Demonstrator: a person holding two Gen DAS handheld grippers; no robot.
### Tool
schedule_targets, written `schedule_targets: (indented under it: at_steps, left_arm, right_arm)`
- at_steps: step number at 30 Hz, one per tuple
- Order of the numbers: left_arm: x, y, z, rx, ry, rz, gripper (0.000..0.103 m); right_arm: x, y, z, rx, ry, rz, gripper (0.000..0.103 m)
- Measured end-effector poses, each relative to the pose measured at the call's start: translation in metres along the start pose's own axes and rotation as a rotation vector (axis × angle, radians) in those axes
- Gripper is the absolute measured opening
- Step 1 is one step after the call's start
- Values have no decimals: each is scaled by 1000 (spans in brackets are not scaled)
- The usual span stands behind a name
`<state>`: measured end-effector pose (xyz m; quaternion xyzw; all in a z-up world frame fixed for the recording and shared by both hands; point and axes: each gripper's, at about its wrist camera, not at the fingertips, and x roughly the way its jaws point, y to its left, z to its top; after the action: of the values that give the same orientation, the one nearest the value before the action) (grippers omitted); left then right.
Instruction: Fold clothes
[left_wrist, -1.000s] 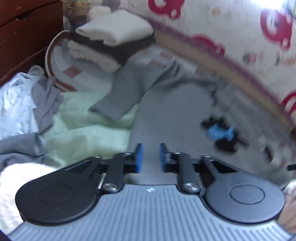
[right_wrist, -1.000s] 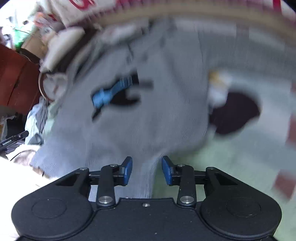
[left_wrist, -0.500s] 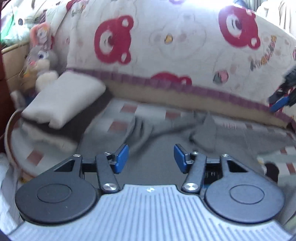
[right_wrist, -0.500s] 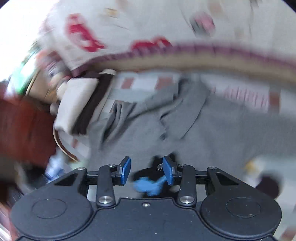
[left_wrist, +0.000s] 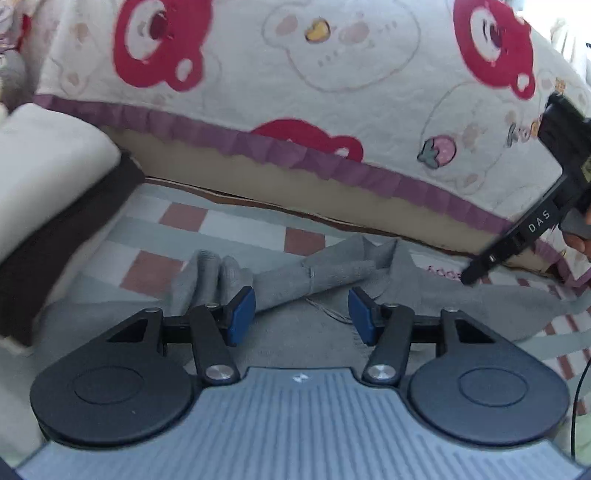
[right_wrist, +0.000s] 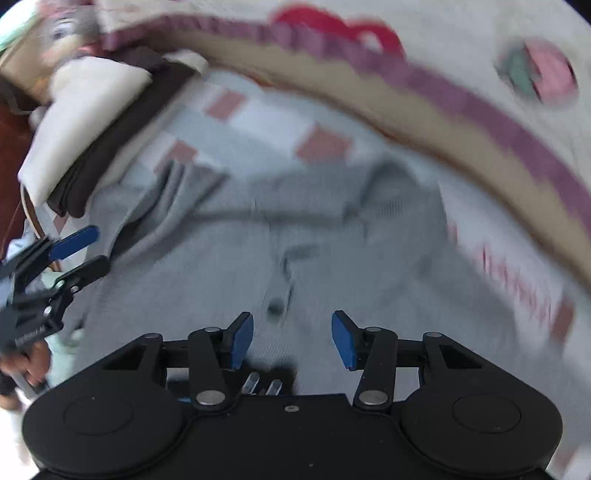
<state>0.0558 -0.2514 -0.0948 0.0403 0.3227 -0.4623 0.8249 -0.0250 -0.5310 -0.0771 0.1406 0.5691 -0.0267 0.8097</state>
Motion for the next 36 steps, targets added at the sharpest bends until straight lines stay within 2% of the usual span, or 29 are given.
schedule_targets:
  at_steps: [3, 5, 7, 10, 12, 13, 15, 17, 19, 21, 22, 24, 25, 26, 28, 30, 31, 33, 35, 36]
  left_arm:
    - [38, -6, -13, 4, 44, -13, 50]
    - [63, -13, -19, 29, 82, -18, 50]
    - [87, -21, -24, 71, 120, -18, 50]
    - [114, -28, -20, 155, 96, 27, 53]
    - [130, -28, -12, 182, 65, 69, 55]
    - [136, -27, -8, 197, 42, 83, 58]
    - [149, -25, -1, 235, -4, 110, 71]
    - [162, -20, 3, 244, 17, 63, 76]
    - [172, -12, 9, 172, 107, -16, 78]
    - [168, -7, 11, 84, 114, -53, 78]
    - [163, -8, 10, 77, 91, -74, 78]
    - [158, -13, 9, 97, 61, -95, 73]
    - [159, -16, 8, 130, 58, -77, 68]
    - [161, -19, 8, 148, 59, -52, 58]
    - [172, -11, 12, 58, 102, 41, 56]
    - [181, -3, 16, -31, 138, 127, 52]
    - [181, 1, 19, -73, 128, 138, 48]
    - [186, 10, 25, -137, 134, 157, 30]
    - [190, 21, 29, -216, 154, 158, 26]
    - [190, 27, 31, -265, 161, 152, 26]
  right_arm:
    - [17, -9, -12, -127, -111, -48, 52]
    - [33, -13, -19, -208, -143, -64, 50]
    - [49, -20, -19, -235, -174, -78, 49]
    - [73, -30, -11, -234, -212, -94, 48]
    - [91, -36, 0, -227, -211, -65, 48]
    - [98, -40, 6, -203, -216, -47, 49]
    - [112, -51, 16, -124, -235, -10, 51]
    - [124, -62, 24, -13, -241, 35, 53]
    - [135, -74, 31, 107, -242, 83, 53]
    - [139, -79, 36, 180, -259, 148, 53]
    - [138, -80, 38, 197, -265, 196, 52]
    - [136, -76, 45, 177, -258, 256, 12]
    - [135, -70, 49, 147, -257, 238, 5]
    - [133, -64, 52, 118, -255, 221, 5]
    - [131, -55, 57, 77, -250, 188, 3]
    - [131, -55, 54, 88, -239, 159, 3]
    - [131, -55, 52, 93, -233, 144, 7]
    - [131, -55, 49, 104, -222, 115, 20]
    - [132, -60, 39, 117, -209, 83, 62]
    - [133, -63, 34, 124, -206, 82, 62]
